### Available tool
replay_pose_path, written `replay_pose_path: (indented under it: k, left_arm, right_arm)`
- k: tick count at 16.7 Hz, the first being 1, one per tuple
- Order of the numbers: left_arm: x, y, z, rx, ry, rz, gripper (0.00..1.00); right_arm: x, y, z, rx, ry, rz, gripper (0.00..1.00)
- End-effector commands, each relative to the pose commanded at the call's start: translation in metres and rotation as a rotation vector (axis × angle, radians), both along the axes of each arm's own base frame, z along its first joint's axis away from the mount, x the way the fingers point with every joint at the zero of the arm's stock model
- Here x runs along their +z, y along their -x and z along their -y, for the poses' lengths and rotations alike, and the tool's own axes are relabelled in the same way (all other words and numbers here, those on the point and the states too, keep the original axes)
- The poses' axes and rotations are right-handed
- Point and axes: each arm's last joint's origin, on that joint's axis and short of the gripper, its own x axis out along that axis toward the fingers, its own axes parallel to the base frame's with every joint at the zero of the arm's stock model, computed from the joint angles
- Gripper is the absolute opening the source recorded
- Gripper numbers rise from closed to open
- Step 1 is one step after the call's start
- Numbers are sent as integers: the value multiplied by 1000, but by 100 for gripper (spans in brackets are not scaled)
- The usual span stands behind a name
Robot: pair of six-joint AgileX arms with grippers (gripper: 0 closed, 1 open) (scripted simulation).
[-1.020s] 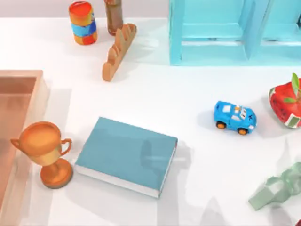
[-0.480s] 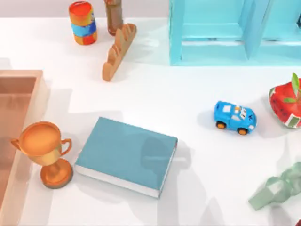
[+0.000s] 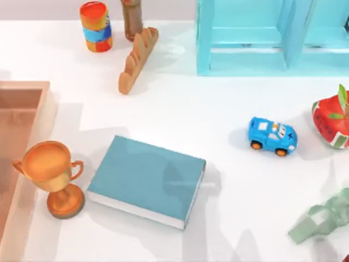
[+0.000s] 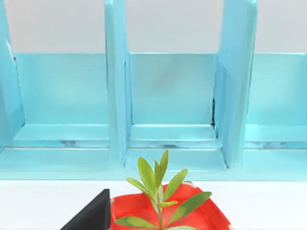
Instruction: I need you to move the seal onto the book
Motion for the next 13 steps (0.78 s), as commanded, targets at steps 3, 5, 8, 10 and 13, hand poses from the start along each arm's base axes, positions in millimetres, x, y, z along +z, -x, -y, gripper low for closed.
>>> replay_pose_path:
  k: [3, 5, 8, 10, 13]
  left_arm:
    - [-36, -3, -1, 0, -3, 12, 100]
    - [-60, -2, -1, 0, -4, 15, 100]
    - [-78, 2, -1, 0, -1, 6, 100]
    - [-79, 2, -1, 0, -1, 5, 100]
    - [-79, 2, -1, 0, -1, 5, 92]
  right_arm:
    - [0, 0, 0, 0, 0, 0, 100]
    - [0, 0, 0, 0, 0, 0, 100]
    - [0, 0, 0, 0, 0, 0, 100]
    - [0, 0, 0, 0, 0, 0, 100]
    - [0, 0, 0, 0, 0, 0, 100]
